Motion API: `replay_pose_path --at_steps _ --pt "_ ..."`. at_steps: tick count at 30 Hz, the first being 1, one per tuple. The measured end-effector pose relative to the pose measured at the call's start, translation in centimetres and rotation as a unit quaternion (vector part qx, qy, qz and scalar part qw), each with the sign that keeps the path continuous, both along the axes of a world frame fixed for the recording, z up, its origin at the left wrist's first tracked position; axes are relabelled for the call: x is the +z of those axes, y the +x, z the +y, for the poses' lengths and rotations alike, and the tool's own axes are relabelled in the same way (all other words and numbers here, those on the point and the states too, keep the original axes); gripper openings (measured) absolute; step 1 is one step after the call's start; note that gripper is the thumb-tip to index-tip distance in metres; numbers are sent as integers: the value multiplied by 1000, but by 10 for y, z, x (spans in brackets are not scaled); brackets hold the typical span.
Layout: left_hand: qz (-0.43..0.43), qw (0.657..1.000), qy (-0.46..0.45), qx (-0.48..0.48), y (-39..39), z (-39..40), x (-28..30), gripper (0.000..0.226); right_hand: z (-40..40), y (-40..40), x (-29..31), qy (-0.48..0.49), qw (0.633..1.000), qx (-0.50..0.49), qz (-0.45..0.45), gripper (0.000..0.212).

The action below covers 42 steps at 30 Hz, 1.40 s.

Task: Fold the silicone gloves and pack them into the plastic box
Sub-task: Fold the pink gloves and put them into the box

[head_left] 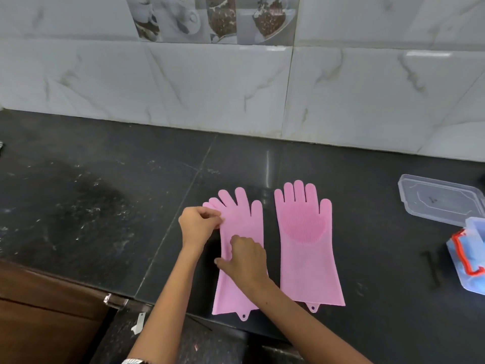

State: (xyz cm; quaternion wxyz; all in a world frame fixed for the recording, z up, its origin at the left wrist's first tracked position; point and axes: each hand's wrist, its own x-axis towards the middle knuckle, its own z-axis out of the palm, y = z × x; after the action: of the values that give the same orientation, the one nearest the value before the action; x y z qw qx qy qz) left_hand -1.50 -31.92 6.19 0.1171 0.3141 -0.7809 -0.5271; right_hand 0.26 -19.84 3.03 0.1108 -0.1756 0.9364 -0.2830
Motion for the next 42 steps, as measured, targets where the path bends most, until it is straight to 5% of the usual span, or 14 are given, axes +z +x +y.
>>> replay_pose_path --at_steps 9,18,23,26,29,31,38,42 --pt "-71 958 -236 -147 -55 51 78 13 69 -24 53 -223 969 -92 -54 31" --pt "-67 869 -390 -296 -114 232 104 29 209 -41 71 -356 902 -214 -120 24" --pt "-29 829 -368 -421 -116 310 62 28 279 -42 35 -221 919 -315 -87 25" --pt "19 786 -439 -436 -92 326 33 13 306 -37 6 -106 933 -333 -86 23" --pt "43 816 -418 -397 -73 299 6 4 320 -32 -13 -24 940 -328 -85 26" --pt "60 810 -411 -415 -72 270 -28 17 324 -37 -19 -21 939 -339 -62 27" --pt "-32 704 -465 -536 -57 222 -57 53 309 -86 -21 -43 930 -365 -18 24" --pt "-50 696 -474 -536 -60 218 -61 61 311 -99 -27 -55 923 -381 -2 18"
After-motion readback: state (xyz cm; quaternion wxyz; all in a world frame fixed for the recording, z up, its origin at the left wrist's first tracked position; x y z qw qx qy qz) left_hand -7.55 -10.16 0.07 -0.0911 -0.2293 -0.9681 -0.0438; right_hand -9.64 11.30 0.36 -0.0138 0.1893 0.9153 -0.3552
